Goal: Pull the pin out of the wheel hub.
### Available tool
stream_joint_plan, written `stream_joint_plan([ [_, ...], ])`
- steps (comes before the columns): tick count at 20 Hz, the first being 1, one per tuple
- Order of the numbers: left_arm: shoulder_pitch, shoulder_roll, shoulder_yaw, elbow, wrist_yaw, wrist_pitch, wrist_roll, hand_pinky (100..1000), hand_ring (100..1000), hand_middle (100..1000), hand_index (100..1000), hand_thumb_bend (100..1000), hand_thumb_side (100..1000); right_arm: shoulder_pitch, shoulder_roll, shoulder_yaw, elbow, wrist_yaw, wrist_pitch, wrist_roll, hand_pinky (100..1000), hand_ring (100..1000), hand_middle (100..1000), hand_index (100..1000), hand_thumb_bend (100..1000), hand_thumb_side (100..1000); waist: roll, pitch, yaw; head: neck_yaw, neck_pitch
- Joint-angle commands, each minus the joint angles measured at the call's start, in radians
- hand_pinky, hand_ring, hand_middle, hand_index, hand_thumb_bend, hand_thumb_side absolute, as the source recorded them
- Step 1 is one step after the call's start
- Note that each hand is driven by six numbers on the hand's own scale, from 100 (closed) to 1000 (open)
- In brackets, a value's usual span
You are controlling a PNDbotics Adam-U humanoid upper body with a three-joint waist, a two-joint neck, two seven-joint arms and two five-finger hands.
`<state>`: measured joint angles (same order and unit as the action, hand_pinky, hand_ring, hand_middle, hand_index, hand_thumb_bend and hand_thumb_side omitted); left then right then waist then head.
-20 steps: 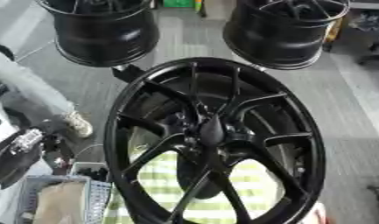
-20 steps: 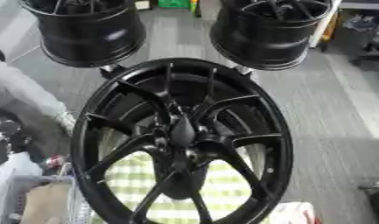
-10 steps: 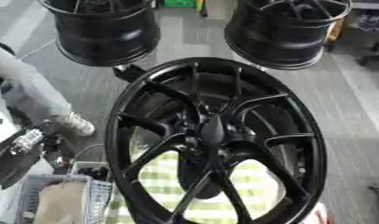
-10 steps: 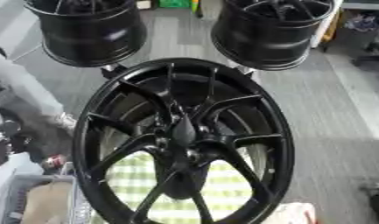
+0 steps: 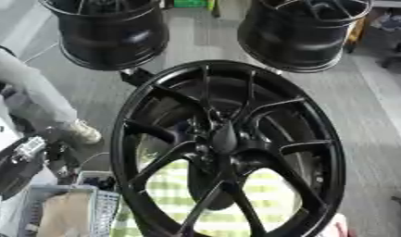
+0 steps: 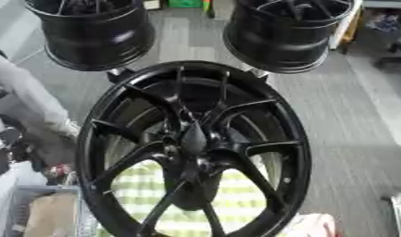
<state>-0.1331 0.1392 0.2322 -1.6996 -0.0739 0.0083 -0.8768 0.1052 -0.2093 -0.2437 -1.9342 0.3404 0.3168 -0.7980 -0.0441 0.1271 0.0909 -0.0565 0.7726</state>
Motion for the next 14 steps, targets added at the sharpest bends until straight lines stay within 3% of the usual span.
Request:
stream_joint_plan([
  [1,-0.01,0.008,0.001,-0.012,0.004,-0.002,-0.002,580,434,579,703,100,949,-0.009,-0.005,0.013,-0.005,-0.018,0.076,-0.109,577,584,744,889,100,415,0.004,-0.008,-0.001,-0.001,-0.003],
  [14,-0.014,0.009,-0.002,-0.012,0.007,-0.005,-0.004,580,435,580,703,100,949,-0.019,0.009,0.062,0.006,-0.046,0.013,-0.108,571,579,732,883,100,427,0.005,-0.005,0.003,-0.004,-0.003],
])
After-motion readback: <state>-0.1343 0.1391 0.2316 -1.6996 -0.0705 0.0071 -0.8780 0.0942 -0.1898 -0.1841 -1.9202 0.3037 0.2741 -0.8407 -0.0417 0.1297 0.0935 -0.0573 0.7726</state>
